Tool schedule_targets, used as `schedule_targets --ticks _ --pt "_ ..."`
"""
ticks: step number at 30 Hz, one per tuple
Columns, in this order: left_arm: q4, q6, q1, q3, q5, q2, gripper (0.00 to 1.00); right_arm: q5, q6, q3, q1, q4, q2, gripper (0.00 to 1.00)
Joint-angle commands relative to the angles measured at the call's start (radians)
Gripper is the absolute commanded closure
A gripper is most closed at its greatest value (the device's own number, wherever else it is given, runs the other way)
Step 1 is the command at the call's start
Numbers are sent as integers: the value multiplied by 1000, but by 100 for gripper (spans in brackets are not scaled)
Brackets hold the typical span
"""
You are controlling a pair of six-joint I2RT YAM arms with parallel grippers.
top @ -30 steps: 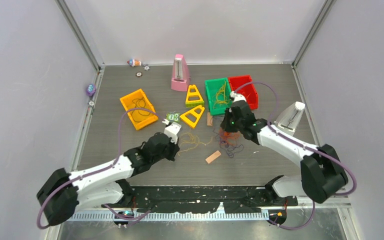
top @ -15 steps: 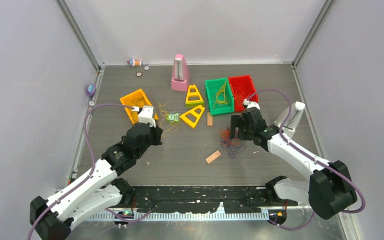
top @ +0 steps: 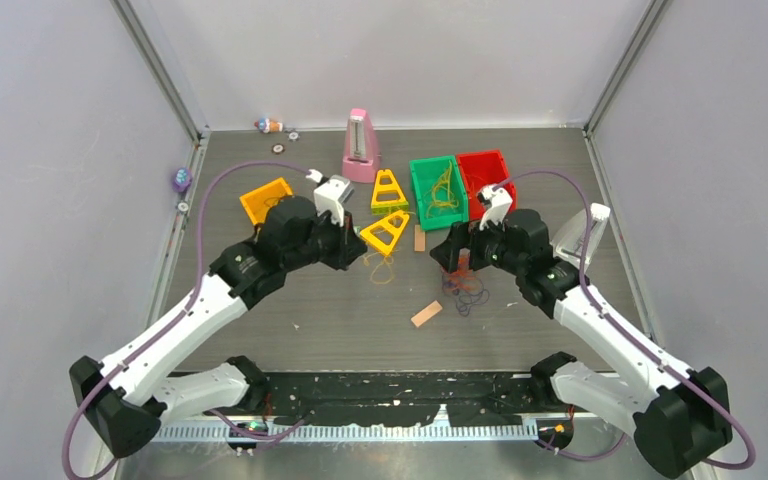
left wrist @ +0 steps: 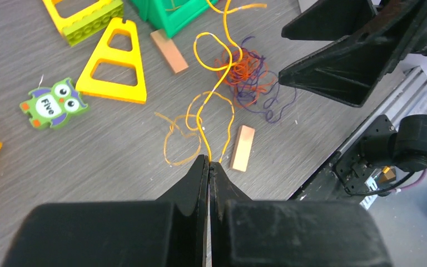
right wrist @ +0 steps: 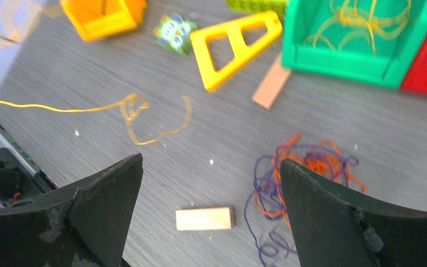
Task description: Untangle the cables
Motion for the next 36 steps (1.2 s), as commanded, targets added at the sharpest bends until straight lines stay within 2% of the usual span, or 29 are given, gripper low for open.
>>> schedule_targets --ticks 1,5,9,14,17,20,25,30,33,36 --pt "-63 42 1 144 74 91 100 -73 -21 1 5 194 -70 1" --pt "-52 49 0 281 61 191 100 42 -2 -35 5 250 -118 0" --pt "-88 83 1 483 18 315 100 183 31 -126 5 330 -231 0" --pt "-219 158 5 869 -84 543 100 384 46 -180 5 312 -362 0" --pt "-291 169 14 1139 -94 731 100 481 66 -193 5 297 -415 0" --pt "-288 145 32 1296 -126 878 100 536 86 -221 4 302 -454 0" --pt "-141 21 71 1321 -54 1048 100 566 95 -223 3 314 -499 0" --pt "-100 -118 97 1313 67 1218 100 658 101 -207 3 277 -486 2" --pt "-123 -174 100 1294 114 1267 100 734 104 -203 3 249 -465 3" --pt "-94 -231 100 1212 158 1270 100 759 101 -212 2 251 -444 3"
